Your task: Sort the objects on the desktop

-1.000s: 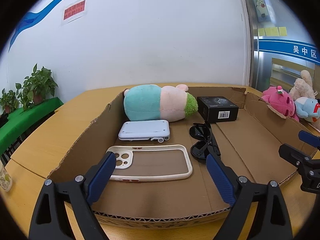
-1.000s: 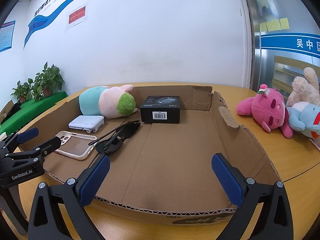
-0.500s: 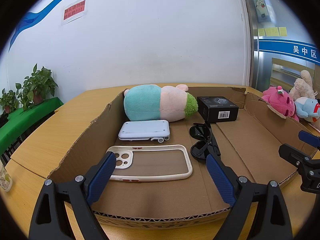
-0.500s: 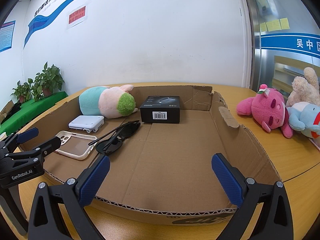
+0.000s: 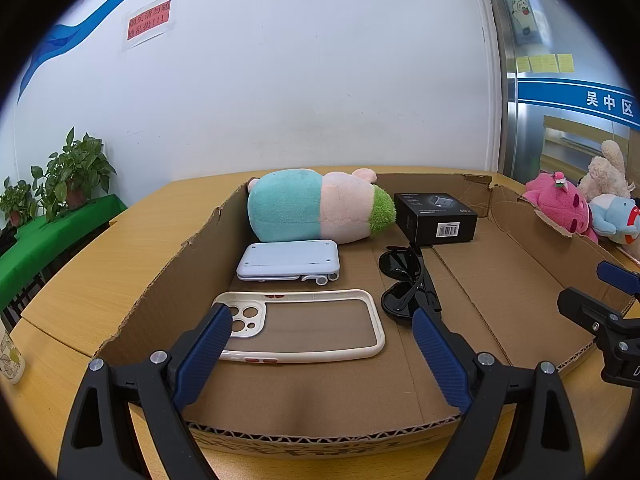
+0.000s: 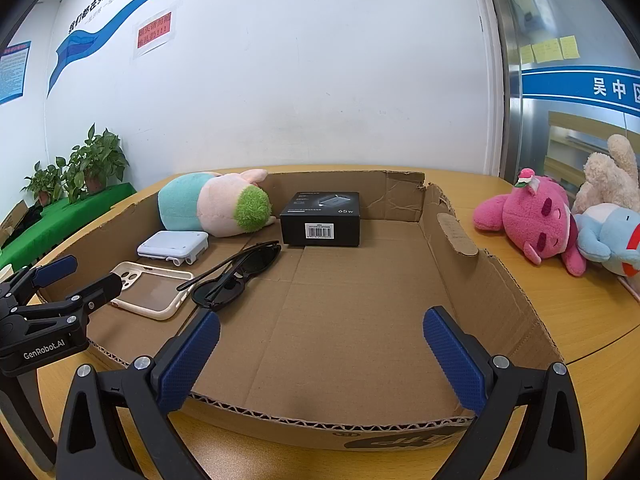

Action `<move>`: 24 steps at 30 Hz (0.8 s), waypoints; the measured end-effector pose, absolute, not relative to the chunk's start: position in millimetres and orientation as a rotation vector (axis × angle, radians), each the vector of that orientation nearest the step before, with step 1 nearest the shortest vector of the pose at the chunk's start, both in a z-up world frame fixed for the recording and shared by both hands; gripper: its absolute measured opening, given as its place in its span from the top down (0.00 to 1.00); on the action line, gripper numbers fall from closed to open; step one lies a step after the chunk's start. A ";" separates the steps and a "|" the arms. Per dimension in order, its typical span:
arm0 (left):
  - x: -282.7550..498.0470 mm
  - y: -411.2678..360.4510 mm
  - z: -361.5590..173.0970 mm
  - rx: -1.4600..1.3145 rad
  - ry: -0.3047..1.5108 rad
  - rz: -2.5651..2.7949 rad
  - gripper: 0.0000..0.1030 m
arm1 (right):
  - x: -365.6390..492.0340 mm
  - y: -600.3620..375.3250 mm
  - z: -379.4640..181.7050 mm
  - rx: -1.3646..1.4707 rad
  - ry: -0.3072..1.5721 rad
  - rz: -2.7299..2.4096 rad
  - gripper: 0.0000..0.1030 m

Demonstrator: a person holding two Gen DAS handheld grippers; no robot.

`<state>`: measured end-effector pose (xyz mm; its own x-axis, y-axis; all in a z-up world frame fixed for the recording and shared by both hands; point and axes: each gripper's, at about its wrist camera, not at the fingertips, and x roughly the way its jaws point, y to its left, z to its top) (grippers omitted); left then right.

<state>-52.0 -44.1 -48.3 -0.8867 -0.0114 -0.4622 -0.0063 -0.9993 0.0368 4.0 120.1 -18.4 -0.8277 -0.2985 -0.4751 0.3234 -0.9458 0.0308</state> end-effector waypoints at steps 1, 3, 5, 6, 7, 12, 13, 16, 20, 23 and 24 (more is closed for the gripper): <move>-52.5 -43.9 -48.5 0.748 -0.061 -3.047 0.04 | 4.1 120.0 -18.3 0.697 0.073 -2.726 0.00; -62.6 -48.5 -48.9 0.754 -0.057 -3.049 0.00 | 3.5 120.2 -18.4 0.699 0.070 -2.727 0.00; -67.2 -50.2 -49.8 0.786 -0.052 -3.095 0.00 | 2.6 119.7 -17.9 0.700 0.064 -2.745 0.00; -67.4 -50.6 -50.1 0.793 -0.052 -3.104 0.00 | 2.8 118.9 -18.0 0.701 0.066 -2.749 0.00; -66.9 -50.6 -50.0 0.793 -0.053 -3.104 0.00 | 2.8 118.6 -18.4 0.702 0.068 -2.749 0.00; -65.8 -50.4 -49.7 0.793 -0.053 -3.104 0.00 | 2.8 119.2 -18.3 0.701 0.068 -2.751 0.00; -66.7 -50.6 -49.9 0.793 -0.053 -3.104 0.00 | 2.9 119.5 -18.6 0.702 0.068 -2.750 0.00; -66.6 -50.6 -50.0 0.793 -0.053 -3.104 0.00 | 2.9 119.3 -18.3 0.701 0.068 -2.751 0.00; -66.3 -50.6 -50.0 0.793 -0.053 -3.104 0.00 | 2.8 119.7 -18.5 0.701 0.068 -2.750 0.00; -66.8 -51.3 -49.7 0.803 -0.051 -3.116 0.00 | 3.0 119.8 -18.8 0.702 0.069 -2.750 0.00; -66.4 -51.2 -49.4 0.802 -0.052 -3.117 0.00 | 2.2 119.8 -18.6 0.702 0.069 -2.749 0.00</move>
<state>-66.4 -51.2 -49.4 -0.8732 0.0669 -0.4828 -0.0831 -0.9965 0.0122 2.2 119.8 -18.6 -0.8349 -0.2773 -0.4754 0.3010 -0.9532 0.0275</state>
